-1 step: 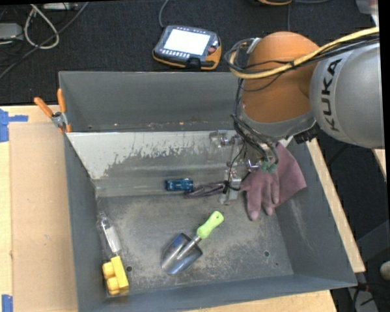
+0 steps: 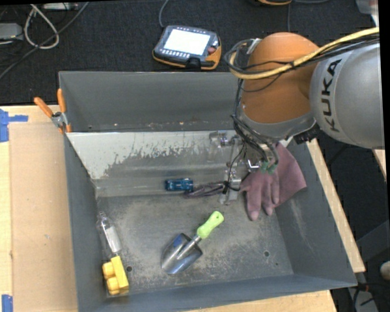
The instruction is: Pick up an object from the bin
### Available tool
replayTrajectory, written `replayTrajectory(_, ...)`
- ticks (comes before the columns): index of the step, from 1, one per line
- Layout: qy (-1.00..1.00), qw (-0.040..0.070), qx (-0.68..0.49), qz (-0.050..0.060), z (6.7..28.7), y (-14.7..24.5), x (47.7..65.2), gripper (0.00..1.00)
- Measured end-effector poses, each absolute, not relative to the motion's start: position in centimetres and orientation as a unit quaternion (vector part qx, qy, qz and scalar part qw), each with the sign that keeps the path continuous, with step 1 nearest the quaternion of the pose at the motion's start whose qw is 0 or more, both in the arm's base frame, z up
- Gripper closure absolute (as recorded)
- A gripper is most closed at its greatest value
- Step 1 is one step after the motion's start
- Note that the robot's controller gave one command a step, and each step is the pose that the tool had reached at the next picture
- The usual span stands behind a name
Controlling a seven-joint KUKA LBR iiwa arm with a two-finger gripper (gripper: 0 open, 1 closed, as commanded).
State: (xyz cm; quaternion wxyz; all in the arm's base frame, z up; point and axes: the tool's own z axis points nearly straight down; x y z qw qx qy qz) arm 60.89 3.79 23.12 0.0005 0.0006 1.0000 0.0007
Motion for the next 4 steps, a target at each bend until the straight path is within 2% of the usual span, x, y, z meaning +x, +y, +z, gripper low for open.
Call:
replayTrajectory(1,1.0,-0.004,-0.001,0.001,18.1,5.9,54.9,0.0)
replayTrajectory(2,1.0,0.004,-0.002,0.001,21.9,-4.1,53.0,0.0)
replayTrajectory(3,0.999,-0.006,0.039,0.003,14.3,-5.0,52.6,0.0)
replayTrajectory(4,1.0,0.009,0.002,0.001,16.1,1.3,55.1,0.0)
